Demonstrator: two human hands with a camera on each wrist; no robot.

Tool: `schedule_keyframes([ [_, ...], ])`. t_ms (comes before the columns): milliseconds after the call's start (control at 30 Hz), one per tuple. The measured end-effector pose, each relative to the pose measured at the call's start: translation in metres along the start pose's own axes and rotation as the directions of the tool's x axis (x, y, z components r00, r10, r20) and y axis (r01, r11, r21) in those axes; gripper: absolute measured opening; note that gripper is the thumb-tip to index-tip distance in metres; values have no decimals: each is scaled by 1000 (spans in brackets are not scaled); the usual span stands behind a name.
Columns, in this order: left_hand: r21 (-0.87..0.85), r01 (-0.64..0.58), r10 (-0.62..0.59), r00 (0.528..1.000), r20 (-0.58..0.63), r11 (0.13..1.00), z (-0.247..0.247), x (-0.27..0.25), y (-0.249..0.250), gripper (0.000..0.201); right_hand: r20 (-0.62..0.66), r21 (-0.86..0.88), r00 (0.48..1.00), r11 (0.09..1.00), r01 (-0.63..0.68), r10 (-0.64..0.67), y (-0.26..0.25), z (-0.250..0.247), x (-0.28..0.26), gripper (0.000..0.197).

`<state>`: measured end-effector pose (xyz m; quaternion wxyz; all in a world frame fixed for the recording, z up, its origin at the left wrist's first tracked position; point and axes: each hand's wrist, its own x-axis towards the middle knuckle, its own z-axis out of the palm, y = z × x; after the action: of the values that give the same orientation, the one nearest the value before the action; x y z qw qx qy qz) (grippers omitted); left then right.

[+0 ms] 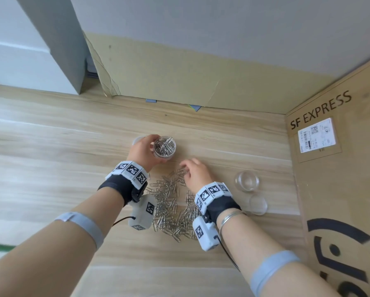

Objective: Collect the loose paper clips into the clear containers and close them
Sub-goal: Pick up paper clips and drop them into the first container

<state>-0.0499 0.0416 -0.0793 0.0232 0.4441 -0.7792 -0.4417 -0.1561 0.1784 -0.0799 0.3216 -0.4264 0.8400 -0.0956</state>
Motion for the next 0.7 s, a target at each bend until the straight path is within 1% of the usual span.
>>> schedule_keyframes([
  [67,-13,-5,5,1000,-14,1000,-5,-2,-2,71,-9,34,1000,999,19,-18,-8,4,3,32],
  [100,-19,-11,11,1000,-19,1000,-8,-3,-2,70,-45,38,999,999,14,-12,-10,5,7,34],
  [167,-36,-9,8,999,-37,999,-15,-5,-4,70,-105,15,994,1000,-3,5,-14,2,19,45],
  [233,-48,2,-5,998,-64,999,-23,-6,-9,70,-89,-37,996,999,-9,5,-19,-1,30,55],
  [333,-78,32,-39,996,-86,996,-34,-8,-20,69,-46,-119,998,992,41,-47,-27,0,40,60],
  [433,-75,65,-73,991,-114,995,-42,-10,-32,69,-12,-149,994,983,107,-110,-33,7,40,59],
  [567,-87,78,-88,989,-118,993,-43,-11,-39,67,64,-108,981,976,189,-183,-42,14,26,50],
  [633,-93,64,-74,992,-106,994,-42,-12,-38,67,107,-42,977,981,192,-187,-42,15,18,40],
  [700,-82,47,-54,995,-82,996,-38,-12,-34,69,82,-30,982,985,170,-167,-37,11,14,32],
])
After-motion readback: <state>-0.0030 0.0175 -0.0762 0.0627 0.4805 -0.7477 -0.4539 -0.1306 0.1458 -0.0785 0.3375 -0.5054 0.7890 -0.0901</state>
